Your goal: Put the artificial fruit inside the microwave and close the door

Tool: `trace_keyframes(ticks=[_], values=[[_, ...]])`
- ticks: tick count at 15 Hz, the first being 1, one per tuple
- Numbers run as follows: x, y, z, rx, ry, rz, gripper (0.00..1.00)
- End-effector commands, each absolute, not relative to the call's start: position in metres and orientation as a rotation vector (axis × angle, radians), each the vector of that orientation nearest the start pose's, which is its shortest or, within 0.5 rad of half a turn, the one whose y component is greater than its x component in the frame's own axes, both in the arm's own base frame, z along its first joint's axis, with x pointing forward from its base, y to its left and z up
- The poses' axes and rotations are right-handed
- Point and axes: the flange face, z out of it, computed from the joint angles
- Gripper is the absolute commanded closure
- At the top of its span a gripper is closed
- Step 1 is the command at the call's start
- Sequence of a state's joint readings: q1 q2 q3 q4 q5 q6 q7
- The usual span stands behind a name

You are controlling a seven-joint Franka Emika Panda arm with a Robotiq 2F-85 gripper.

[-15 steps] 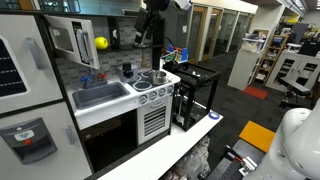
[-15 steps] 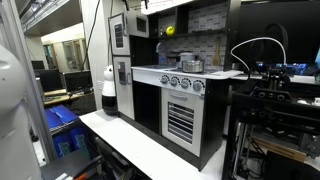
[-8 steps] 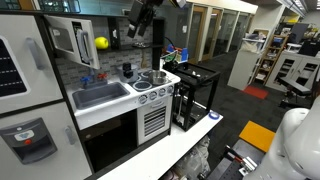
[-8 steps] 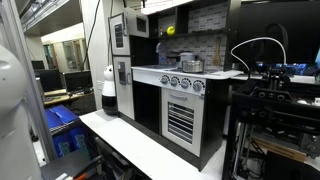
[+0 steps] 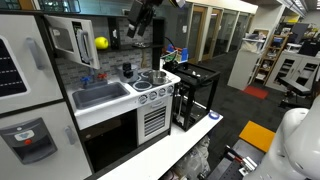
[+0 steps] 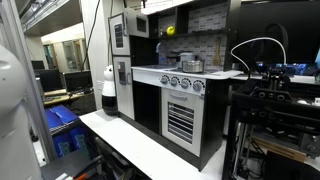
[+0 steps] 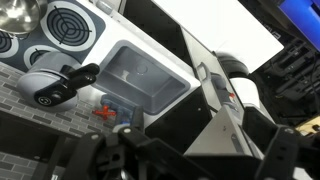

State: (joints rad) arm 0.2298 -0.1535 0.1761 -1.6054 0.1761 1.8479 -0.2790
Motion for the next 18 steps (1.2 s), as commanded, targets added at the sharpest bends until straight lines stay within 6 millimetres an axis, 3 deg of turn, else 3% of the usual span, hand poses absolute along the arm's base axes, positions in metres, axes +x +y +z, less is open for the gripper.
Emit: trace_keyframes(ticks=[1,6,12,18], values=[[0.483,0.226,0.738,-2.687,-1.074,-0.607,0.00],[0.490,0.253,0.762,-2.585,-1.238,-0.678,0.00],[0.505,0.307,0.765,-2.503,-1.304,-0.705,0.00],[0.504,0.351,0.773,-2.435,-1.365,-0.751,0.00]])
